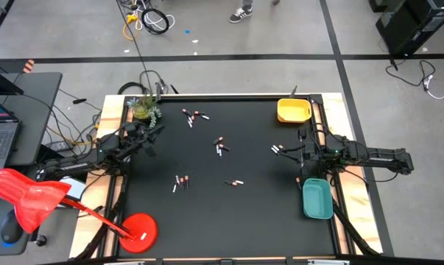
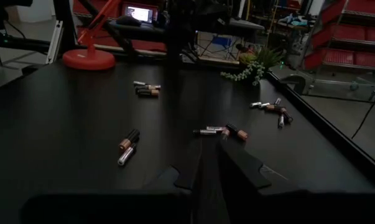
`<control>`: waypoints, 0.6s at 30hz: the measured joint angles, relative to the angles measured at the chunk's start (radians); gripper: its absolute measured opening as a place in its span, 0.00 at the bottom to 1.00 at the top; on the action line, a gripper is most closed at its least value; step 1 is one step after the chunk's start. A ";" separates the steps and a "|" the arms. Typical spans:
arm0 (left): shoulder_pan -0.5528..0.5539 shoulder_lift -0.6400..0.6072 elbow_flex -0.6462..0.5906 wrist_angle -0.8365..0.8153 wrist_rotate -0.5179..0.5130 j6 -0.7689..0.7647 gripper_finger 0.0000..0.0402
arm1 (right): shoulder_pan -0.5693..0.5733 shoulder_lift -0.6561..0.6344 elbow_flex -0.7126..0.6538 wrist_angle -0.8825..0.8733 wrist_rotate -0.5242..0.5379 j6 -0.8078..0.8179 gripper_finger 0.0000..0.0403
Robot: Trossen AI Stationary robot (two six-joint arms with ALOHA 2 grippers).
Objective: Sort batteries
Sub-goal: Put the black battery into the yellow bin
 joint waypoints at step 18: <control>0.000 0.000 0.000 0.006 0.001 0.000 0.02 | 0.000 0.000 0.000 0.000 0.000 0.000 0.15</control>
